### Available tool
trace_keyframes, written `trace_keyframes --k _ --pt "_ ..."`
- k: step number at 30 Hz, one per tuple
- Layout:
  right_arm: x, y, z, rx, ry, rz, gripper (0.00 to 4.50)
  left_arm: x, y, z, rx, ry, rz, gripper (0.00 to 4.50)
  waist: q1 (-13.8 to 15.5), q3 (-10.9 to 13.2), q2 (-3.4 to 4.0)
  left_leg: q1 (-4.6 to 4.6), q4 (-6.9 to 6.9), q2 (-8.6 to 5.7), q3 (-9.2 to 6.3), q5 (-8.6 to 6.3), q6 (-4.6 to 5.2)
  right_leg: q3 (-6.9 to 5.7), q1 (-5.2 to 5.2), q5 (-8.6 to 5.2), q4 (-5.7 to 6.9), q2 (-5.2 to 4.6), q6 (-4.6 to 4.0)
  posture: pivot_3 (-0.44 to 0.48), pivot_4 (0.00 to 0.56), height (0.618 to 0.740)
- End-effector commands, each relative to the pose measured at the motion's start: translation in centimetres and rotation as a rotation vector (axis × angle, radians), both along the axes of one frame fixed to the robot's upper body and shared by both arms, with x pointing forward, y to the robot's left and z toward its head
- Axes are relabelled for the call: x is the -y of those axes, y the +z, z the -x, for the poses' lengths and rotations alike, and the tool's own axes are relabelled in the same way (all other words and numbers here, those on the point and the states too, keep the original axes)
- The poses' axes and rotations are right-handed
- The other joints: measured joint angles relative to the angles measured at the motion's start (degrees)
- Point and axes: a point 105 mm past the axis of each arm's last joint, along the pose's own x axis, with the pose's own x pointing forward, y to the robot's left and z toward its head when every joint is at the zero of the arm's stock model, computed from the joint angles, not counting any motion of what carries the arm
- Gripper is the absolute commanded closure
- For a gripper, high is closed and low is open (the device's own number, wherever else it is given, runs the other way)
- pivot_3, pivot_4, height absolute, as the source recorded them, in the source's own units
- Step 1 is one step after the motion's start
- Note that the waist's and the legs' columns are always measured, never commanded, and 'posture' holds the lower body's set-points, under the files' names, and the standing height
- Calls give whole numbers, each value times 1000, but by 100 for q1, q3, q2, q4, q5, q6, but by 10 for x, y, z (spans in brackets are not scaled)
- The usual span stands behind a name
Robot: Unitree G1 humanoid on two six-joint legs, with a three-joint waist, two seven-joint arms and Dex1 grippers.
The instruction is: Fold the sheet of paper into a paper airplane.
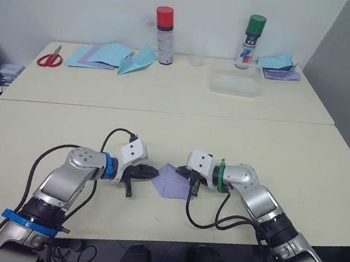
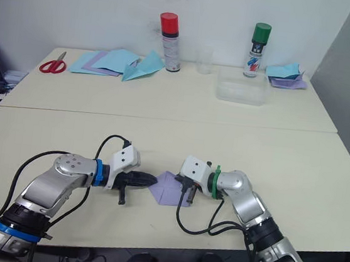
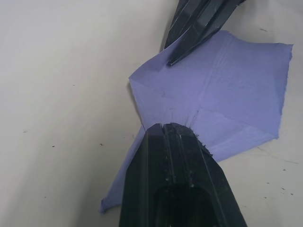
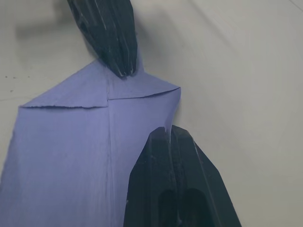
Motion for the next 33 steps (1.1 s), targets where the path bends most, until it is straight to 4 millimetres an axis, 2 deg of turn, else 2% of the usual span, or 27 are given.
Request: trace_keyframes --k 1,5,6,10,12,13,15,18,21,22,26,33 --pt "-7 30 5 4 41 -127 4298 -2 -30 11 -88 5 -50 4500 1 0 0 1 0 0 0 0 0 0 0 0 0 0 0 0 150 740" --pt "-3 49 6 10 59 -179 3354 -2 -33 12 -93 8 -45 4500 4 -1 2 4 0 0 -3 0 0 -1 4 0 2 -1 0 0 150 740" --pt "-3 55 7 31 71 -192 2855 -2 -34 12 -95 10 -43 4500 8 -1 2 5 0 0 -3 0 0 -1 5 0 2 -1 0 0 150 740" --pt "-11 76 22 47 167 -261 1482 -2 -34 12 -97 15 -40 4500 11 -1 2 5 1 -2 -3 0 0 1 8 0 0 -3 0 0 150 740" --pt "-15 72 25 48 192 -236 1482 -3 -34 11 -97 17 -40 4500 11 -1 2 6 1 -2 -4 0 0 0 8 0 0 -3 0 0 150 740" --pt "-17 67 26 41 194 -214 1590 -3 -34 11 -97 18 -40 4500 10 -2 3 6 0 -2 -4 0 0 -2 8 0 0 -3 0 0 150 740" --pt "-16 49 20 29 168 -139 2187 -3 -34 10 -95 19 -41 4500 10 -2 3 8 0 -1 -4 0 0 -3 8 0 0 -3 0 0 150 740" --pt "-16 32 10 17 125 -72 3259 -3 -34 9 -92 20 -41 4500 10 -2 3 11 1 -1 -2 0 0 -2 11 0 0 -3 0 0 150 740" --pt "-18 24 8 -7 121 -51 4358 -3 -34 9 -91 21 -44 4500 10 -2 3 9 1 -3 0 0 0 1 10 0 0 -4 0 0 150 740" --pt "-19 20 11 -24 133 -45 4483 -3 -34 9 -91 21 -46 4500 10 -2 3 9 1 -2 0 0 0 1 10 0 0 -4 0 0 150 740" --pt "-21 8 17 -53 157 -9 4483 -4 -35 9 -90 22 -51 4500 10 -2 3 9 0 -2 -3 0 0 -2 10 0 -1 -4 -1 0 150 740" --pt "-9 -6 8 -54 93 75 4483 -5 -35 7 -89 24 -52 4500 10 -3 3 10 0 -2 -3 0 0 -1 11 0 0 -3 0 0 150 740"
